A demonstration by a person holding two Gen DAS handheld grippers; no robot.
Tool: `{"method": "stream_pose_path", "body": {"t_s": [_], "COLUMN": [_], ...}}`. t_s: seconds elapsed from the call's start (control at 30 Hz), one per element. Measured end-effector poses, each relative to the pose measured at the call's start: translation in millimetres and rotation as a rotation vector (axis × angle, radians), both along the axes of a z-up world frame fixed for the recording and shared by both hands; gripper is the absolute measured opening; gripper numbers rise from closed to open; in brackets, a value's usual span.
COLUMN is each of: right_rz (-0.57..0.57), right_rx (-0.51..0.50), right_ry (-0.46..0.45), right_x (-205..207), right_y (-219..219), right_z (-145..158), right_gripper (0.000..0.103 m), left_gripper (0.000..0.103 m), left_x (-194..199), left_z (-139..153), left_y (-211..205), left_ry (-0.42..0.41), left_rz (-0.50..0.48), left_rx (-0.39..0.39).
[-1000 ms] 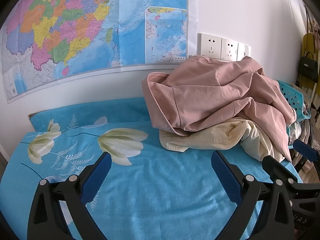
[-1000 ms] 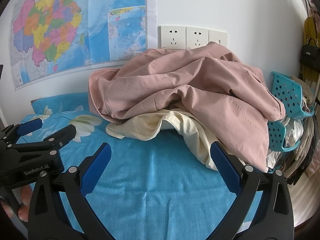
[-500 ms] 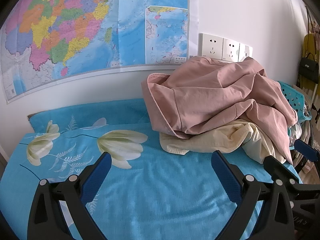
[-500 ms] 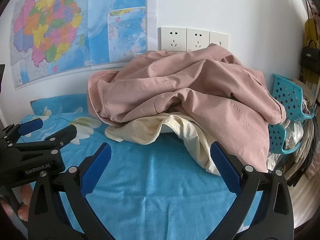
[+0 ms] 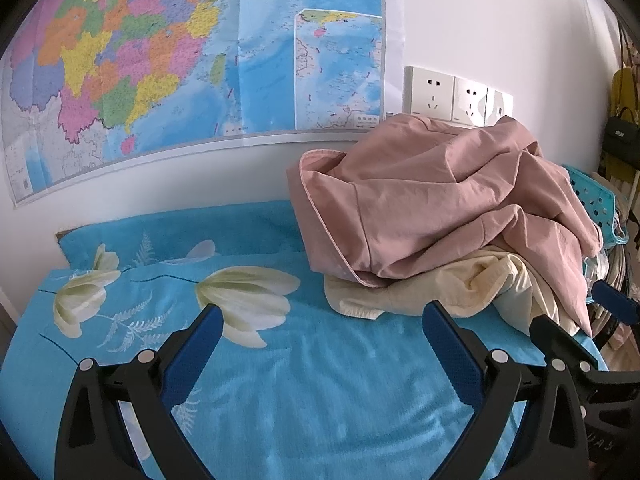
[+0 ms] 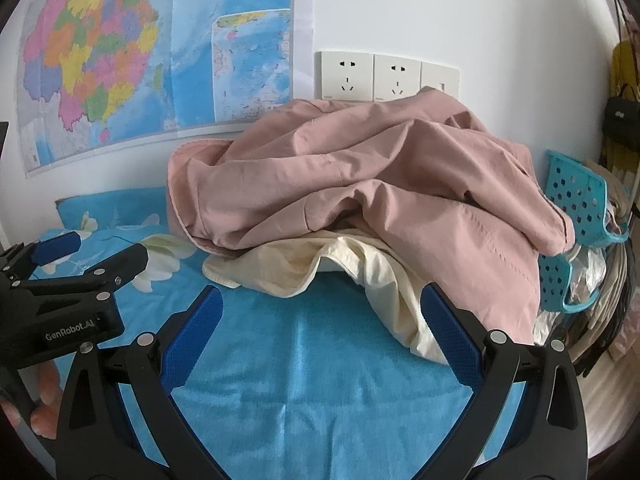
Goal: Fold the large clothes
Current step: 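Reach the right tool into the pink jacket and close on its fabric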
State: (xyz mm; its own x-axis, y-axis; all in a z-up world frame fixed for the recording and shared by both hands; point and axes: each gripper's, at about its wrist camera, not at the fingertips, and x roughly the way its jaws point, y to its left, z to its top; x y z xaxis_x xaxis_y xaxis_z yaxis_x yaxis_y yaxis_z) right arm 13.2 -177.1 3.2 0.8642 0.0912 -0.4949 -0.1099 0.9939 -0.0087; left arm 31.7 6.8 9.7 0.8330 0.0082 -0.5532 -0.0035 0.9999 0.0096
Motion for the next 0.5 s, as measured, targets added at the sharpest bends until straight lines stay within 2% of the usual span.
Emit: {"method": "stream_pose_path", "body": {"t_s": [0.23, 0.33, 0.4, 0.5], "right_rz": [0.044, 0.081, 0.096, 0.122], "right_rx": [-0.065, -0.111, -0.159, -0.302], "right_ry": [-0.005, 0.005, 0.007, -0.033], "right_x": [23, 42, 52, 69], "right_y": [15, 28, 39, 67], "right_z": [1, -2, -6, -14], "right_gripper": [0.098, 0.098, 0.098, 0.098], "left_gripper": [0.097, 0.097, 0.097, 0.097], "left_x": [22, 36, 42, 50], "left_z": [-4, -11, -13, -16], "left_y": [11, 24, 32, 46], "left_ry": [0.017, 0.017, 0.015, 0.010], "left_rz": [0.011, 0.037, 0.049, 0.063], "left_rx": [-0.002, 0.024, 0.032, 0.044]}}
